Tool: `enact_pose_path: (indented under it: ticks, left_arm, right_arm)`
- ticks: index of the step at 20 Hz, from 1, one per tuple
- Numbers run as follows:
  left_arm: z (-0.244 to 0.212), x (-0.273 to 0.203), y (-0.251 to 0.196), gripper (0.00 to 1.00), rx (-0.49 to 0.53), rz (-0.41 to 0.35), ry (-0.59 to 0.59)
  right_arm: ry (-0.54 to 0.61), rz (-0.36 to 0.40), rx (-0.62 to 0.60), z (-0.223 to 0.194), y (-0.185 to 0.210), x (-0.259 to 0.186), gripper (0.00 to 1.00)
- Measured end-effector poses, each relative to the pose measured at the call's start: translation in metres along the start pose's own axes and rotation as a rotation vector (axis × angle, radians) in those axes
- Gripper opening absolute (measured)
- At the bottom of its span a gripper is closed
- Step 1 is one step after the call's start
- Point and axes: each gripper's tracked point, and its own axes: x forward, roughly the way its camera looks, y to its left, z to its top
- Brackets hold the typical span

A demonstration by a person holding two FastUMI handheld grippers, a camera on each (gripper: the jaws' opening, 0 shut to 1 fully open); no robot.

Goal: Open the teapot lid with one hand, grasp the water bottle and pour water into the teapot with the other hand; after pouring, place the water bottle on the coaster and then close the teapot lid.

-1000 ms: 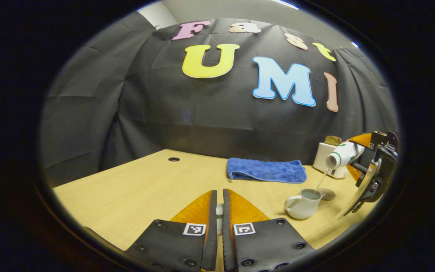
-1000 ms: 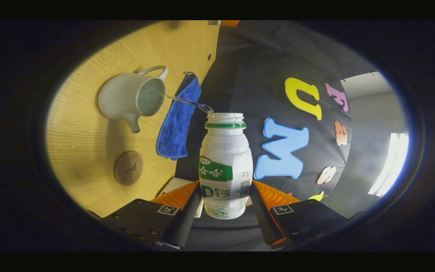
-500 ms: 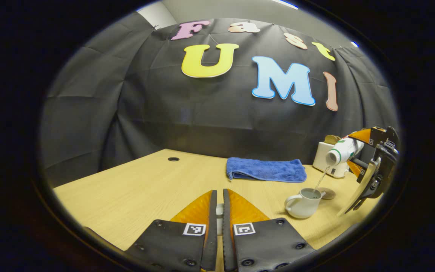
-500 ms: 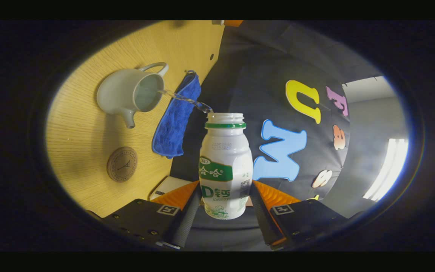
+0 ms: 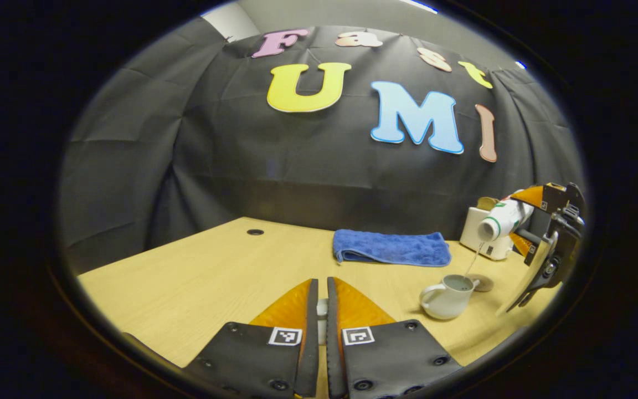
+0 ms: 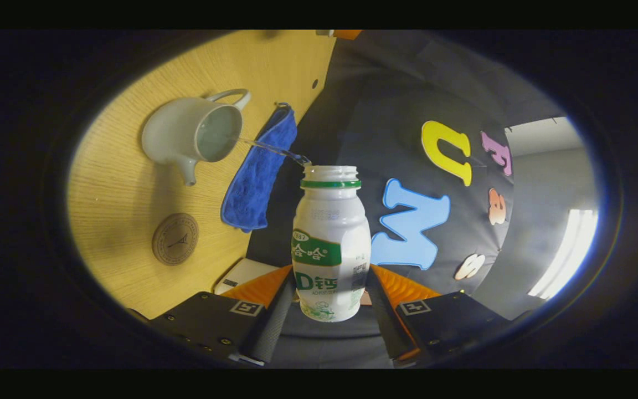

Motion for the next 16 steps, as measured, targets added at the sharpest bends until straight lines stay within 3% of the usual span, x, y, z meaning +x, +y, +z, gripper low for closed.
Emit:
enact_pose_path:
  ticks: [11,12,13,14,16]
  left_arm:
    - [-0.0007,0.0001,0.0000,0.17,0.004,0.000,0.008]
    - [-0.0008,0.0004,0.0000,0.17,0.004,-0.001,0.010]
    - [-0.0006,-0.0001,0.0001,0.17,0.004,-0.001,0.010]
    - [-0.0011,0.0003,-0.0001,0.17,0.005,-0.001,0.011]
    - [-0.0010,0.0003,0.0001,0.17,0.007,-0.001,0.012]
  right_arm:
    - [-0.018,-0.008,-0.060,0.0006,-0.0065,0.0052,0.74]
    - [-0.021,-0.010,-0.067,0.0008,-0.0067,0.0061,0.59]
    - [-0.023,-0.012,-0.073,0.0008,-0.0077,0.0068,0.59]
    - [-0.025,-0.013,-0.079,0.0015,-0.0081,0.0066,0.74]
    - [-0.030,-0.020,-0.088,0.0020,-0.0100,0.0074,0.74]
